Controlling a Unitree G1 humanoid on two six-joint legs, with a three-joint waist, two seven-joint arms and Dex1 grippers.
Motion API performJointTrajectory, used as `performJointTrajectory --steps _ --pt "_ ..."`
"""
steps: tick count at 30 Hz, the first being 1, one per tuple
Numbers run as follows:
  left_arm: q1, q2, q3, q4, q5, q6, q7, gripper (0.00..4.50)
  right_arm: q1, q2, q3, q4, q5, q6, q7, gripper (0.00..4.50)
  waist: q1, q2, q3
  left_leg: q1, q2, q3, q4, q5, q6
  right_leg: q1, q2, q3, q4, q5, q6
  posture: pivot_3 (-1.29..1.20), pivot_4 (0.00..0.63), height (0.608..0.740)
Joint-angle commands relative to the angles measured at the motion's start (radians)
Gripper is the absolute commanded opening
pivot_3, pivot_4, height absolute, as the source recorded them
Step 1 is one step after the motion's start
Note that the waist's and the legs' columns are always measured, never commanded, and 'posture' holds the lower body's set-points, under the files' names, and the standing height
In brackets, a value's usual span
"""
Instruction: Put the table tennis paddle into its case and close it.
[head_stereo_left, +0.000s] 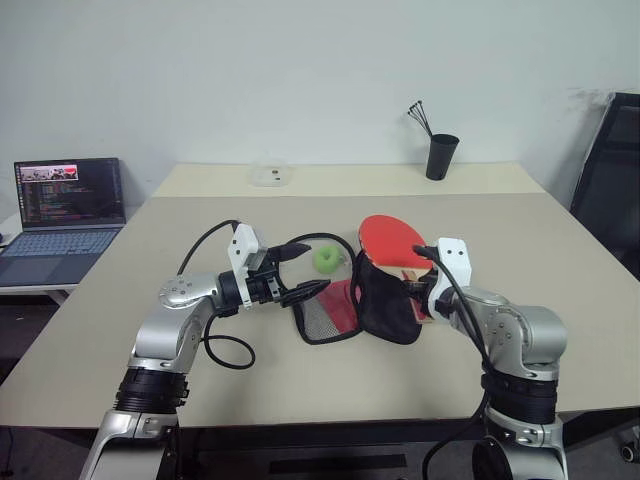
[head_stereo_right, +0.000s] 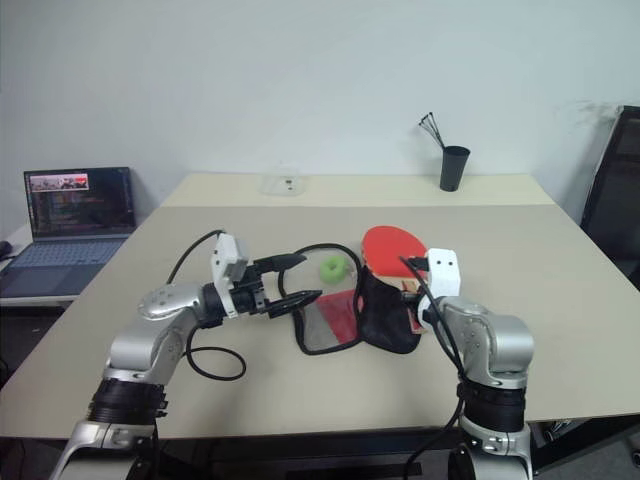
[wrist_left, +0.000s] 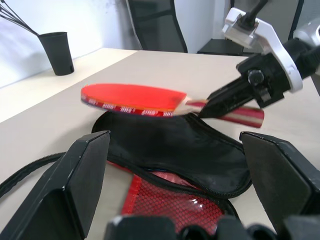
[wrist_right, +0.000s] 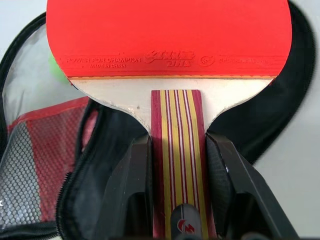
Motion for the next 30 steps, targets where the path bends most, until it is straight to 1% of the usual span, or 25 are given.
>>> performJointTrajectory --steps 1,9,19,21,22,27,30 --pt "0.001 0.008 0.02 -0.05 -0.015 -0.001 0.007 4.5 -0.005 0.012 0.017 0.019 -0.011 -0.076 -0.013 1.08 -0.001 0.0 0.0 0.0 0.0 0.0 0.0 0.0 0.0 0.0 0.0 0.0 0.0 0.0 0.0 0.0 0.15 0.74" --pt "0.009 0.013 0.024 -0.064 -0.017 0.006 0.013 4.5 0.019 0.006 0.054 0.139 -0.049 -0.188 -0.037 1.08 -0.003 0.0 0.0 0.0 0.0 0.0 0.0 0.0 0.0 0.0 0.0 0.0 0.0 0.0 0.0 0.0 0.15 0.74" --pt "0.012 0.016 0.025 -0.063 -0.017 0.006 0.011 4.5 0.025 0.055 0.035 0.171 -0.049 -0.214 -0.081 1.08 -0.009 0.0 0.0 0.0 0.0 -0.001 0.0 0.0 0.0 0.0 0.0 0.0 0.0 0.0 0.0 0.0 0.15 0.74" --pt "0.011 0.016 0.025 -0.06 -0.016 0.004 0.01 4.5 0.027 0.061 0.032 0.166 -0.049 -0.216 -0.089 1.8 -0.009 0.0 0.0 0.0 0.0 -0.001 0.0 0.0 0.0 0.0 0.0 0.0 0.0 0.0 0.0 0.0 0.15 0.74" --pt "0.01 0.017 0.025 -0.06 -0.016 0.004 0.009 4.5 0.028 0.062 0.033 0.16 -0.049 -0.214 -0.092 1.99 -0.009 0.0 0.0 0.0 0.0 0.0 0.0 0.0 0.0 0.0 0.0 0.0 0.0 0.0 0.0 0.0 0.15 0.74" --pt "0.008 0.018 0.027 -0.054 -0.016 0.002 0.008 4.5 0.041 0.056 0.058 0.091 -0.034 -0.174 -0.078 3.6 -0.009 0.0 0.0 0.0 0.0 -0.001 0.0 0.0 0.0 0.0 0.0 0.0 0.0 0.0 0.0 0.0 0.15 0.74" --pt "0.008 0.019 0.029 -0.053 -0.016 0.001 0.007 4.5 0.065 0.032 0.059 0.011 -0.012 -0.12 -0.053 3.6 -0.009 0.0 0.0 0.0 0.0 -0.001 0.0 0.0 0.0 0.0 0.0 0.0 -0.001 0.0 0.0 0.0 0.15 0.74"
